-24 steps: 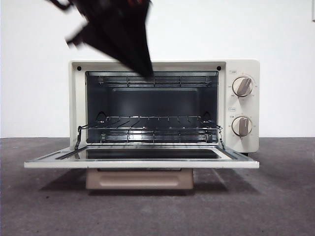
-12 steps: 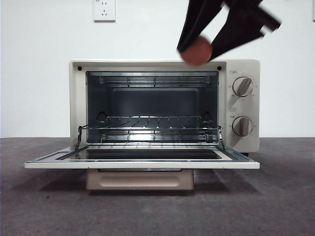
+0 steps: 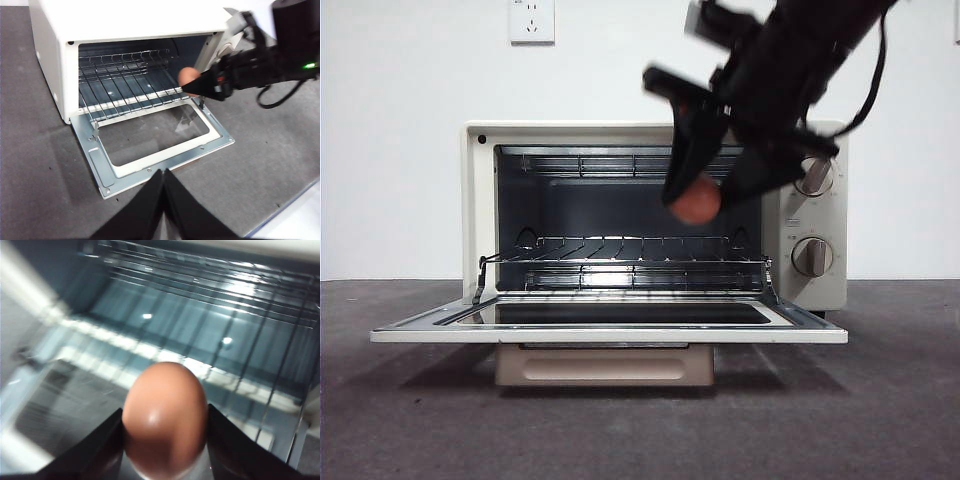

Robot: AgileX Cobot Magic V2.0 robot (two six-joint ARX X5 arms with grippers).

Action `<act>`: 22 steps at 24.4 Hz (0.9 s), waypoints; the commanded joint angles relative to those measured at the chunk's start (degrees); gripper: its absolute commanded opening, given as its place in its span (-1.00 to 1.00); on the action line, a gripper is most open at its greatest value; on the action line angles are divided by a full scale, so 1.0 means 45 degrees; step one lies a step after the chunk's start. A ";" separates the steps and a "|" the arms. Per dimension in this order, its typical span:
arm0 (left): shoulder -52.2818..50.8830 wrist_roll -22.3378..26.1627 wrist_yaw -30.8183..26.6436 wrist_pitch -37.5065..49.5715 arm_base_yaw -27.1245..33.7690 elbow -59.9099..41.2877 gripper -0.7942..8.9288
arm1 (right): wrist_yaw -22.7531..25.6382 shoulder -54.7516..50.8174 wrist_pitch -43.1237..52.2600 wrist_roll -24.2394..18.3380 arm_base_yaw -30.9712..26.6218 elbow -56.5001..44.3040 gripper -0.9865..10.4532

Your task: Eggoven

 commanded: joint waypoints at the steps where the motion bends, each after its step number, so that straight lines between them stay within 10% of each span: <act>1: -0.0170 -0.0296 0.0068 -0.0092 -0.0053 0.0063 -0.82 | 0.0044 0.0549 0.0636 0.0034 -0.0112 0.0189 -0.82; 18: -0.0199 -0.0291 0.0068 -0.0223 -0.0053 0.0063 -0.82 | 0.0597 0.1802 0.1331 -0.0019 -0.0330 0.0189 -0.82; 22: -0.0199 -0.0291 0.0068 -0.0223 -0.0053 0.0063 -0.82 | 0.0685 0.1802 0.1326 -0.0010 -0.0291 0.0189 -0.49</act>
